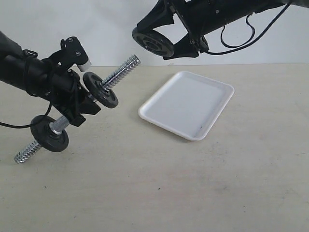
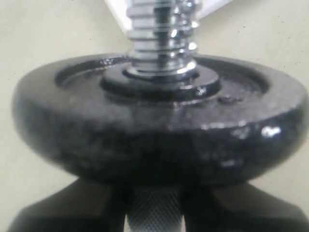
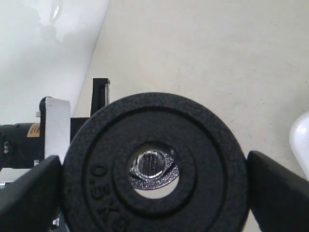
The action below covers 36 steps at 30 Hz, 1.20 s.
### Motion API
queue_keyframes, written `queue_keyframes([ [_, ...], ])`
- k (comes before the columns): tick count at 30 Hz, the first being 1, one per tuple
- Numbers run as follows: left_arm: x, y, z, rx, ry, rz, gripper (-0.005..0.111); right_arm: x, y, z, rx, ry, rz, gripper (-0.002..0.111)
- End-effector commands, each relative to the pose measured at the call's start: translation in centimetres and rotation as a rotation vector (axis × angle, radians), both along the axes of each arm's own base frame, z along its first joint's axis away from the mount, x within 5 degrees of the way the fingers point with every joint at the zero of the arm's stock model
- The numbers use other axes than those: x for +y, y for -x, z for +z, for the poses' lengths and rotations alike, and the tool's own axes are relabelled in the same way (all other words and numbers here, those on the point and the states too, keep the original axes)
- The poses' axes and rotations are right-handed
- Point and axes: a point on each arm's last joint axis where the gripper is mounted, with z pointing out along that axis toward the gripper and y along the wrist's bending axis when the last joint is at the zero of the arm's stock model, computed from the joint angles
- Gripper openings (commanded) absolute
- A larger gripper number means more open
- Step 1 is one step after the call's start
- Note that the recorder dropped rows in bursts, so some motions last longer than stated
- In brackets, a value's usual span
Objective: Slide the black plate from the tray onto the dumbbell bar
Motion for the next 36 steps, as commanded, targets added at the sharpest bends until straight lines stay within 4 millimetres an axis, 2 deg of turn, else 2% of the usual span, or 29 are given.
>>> queue_keyframes([
  [1,-0.52,-0.48,3.81,-0.077,0.156,0.11,0.004,0.93,0.3,1.53,-0.043,-0.1,0.023,0.0],
  [36,-1.19,-0.38,4.17,-0.012,0.296,0.152,0.004,1.11,-0.45,2.11,-0.113,-0.155,-0.043,0.0],
])
